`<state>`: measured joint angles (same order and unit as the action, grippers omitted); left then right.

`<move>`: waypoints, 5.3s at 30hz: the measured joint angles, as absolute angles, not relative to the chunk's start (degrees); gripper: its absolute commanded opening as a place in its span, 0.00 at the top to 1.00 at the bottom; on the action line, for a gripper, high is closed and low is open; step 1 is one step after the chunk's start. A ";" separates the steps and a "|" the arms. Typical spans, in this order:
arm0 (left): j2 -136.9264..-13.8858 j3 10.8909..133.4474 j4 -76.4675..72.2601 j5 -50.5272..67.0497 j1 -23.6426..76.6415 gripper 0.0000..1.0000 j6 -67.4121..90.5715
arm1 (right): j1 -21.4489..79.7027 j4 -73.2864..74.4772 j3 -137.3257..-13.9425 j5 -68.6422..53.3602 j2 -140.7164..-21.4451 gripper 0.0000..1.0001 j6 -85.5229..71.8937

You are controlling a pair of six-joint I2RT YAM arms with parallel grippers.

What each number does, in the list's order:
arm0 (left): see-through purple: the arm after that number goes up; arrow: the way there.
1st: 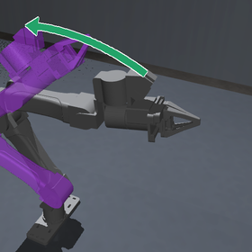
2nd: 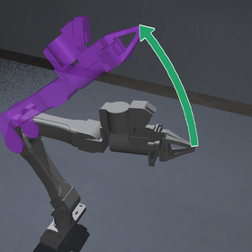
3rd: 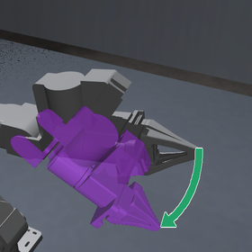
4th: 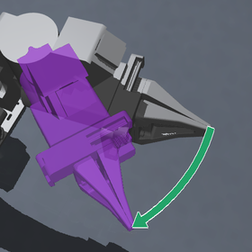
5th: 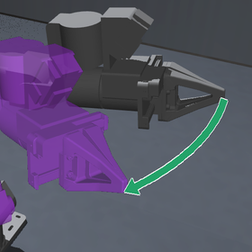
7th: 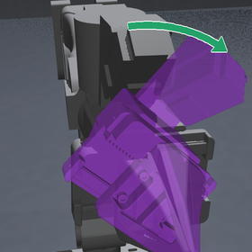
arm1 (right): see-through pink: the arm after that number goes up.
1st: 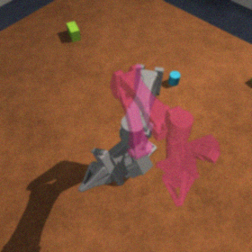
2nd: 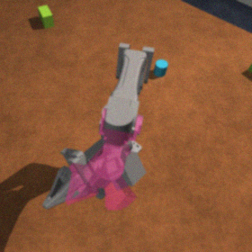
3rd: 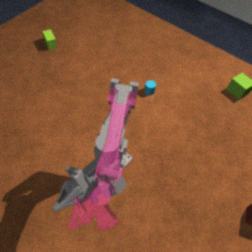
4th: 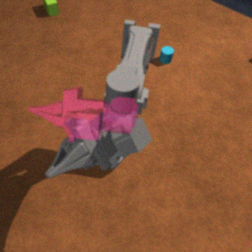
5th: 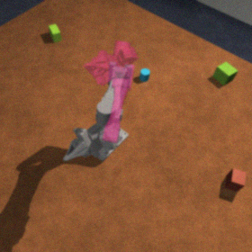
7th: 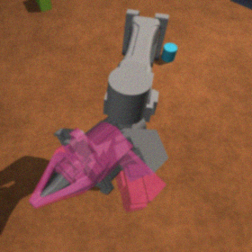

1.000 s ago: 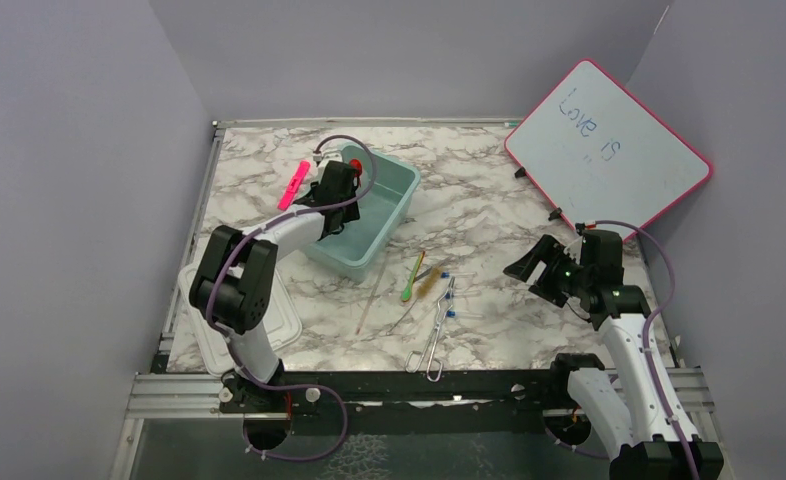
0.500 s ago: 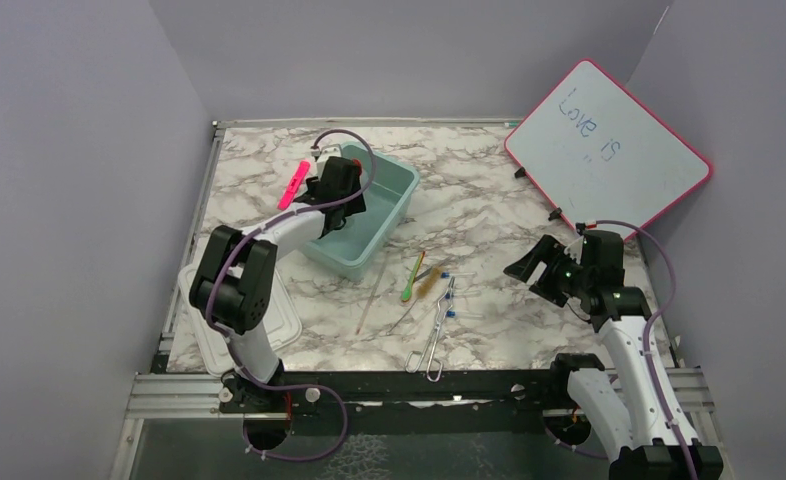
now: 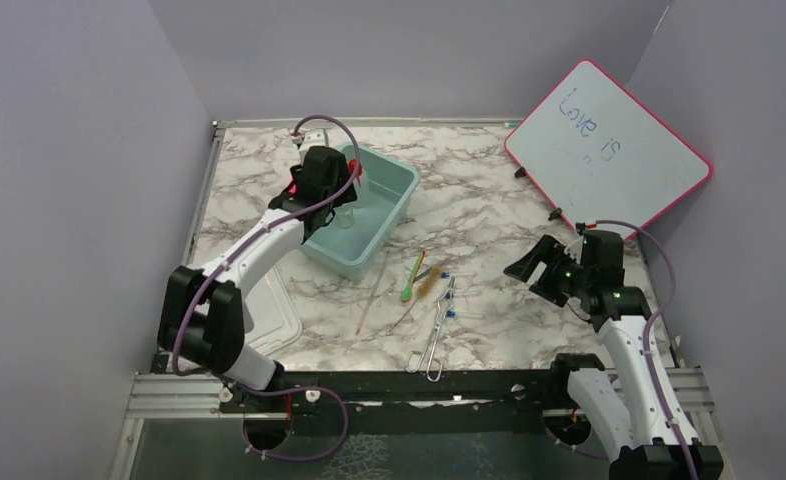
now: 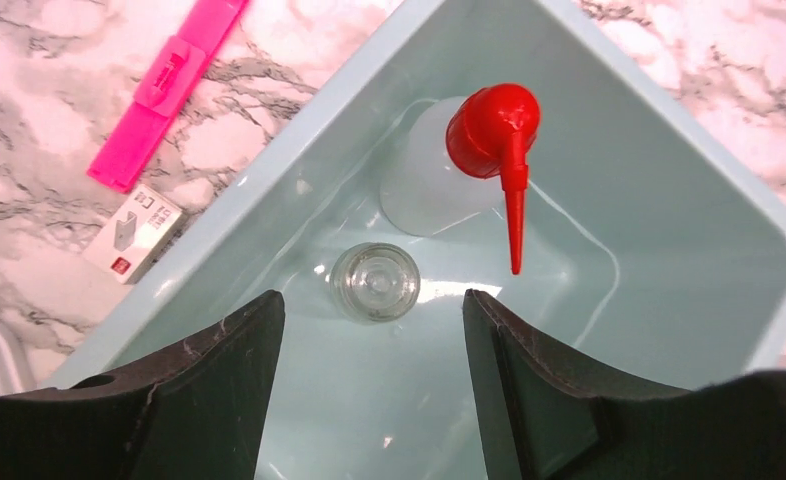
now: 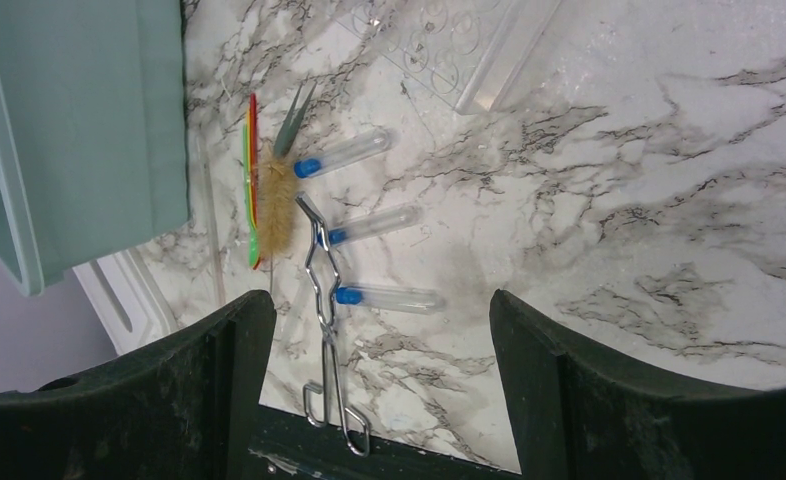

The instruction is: Organize the chemistry lab equipment

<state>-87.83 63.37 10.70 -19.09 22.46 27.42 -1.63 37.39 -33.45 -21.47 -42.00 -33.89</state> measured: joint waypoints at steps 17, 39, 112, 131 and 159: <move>-66.19 61.41 15.66 7.88 29.21 0.31 18.13 | -1.32 36.95 -35.73 -26.55 -44.82 0.23 -29.89; -62.13 49.69 8.97 17.43 35.97 0.31 16.84 | 32.10 26.33 -39.44 -2.81 -67.94 0.34 -41.21; -71.96 34.98 -15.55 21.96 51.57 0.78 37.89 | 42.81 20.56 -48.69 9.47 -63.18 0.99 -55.46; -66.22 49.08 4.54 14.81 51.05 1.00 25.93 | 42.81 19.40 -48.60 6.70 -53.23 0.24 -54.94; -95.22 81.49 30.76 14.68 22.57 1.00 -1.93 | 42.81 16.34 -37.65 0.27 -39.29 0.27 -58.72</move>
<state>-95.22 81.49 30.76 14.68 22.57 -1.93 42.81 16.34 -37.65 0.27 -39.29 -58.72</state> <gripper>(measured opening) 0.027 0.735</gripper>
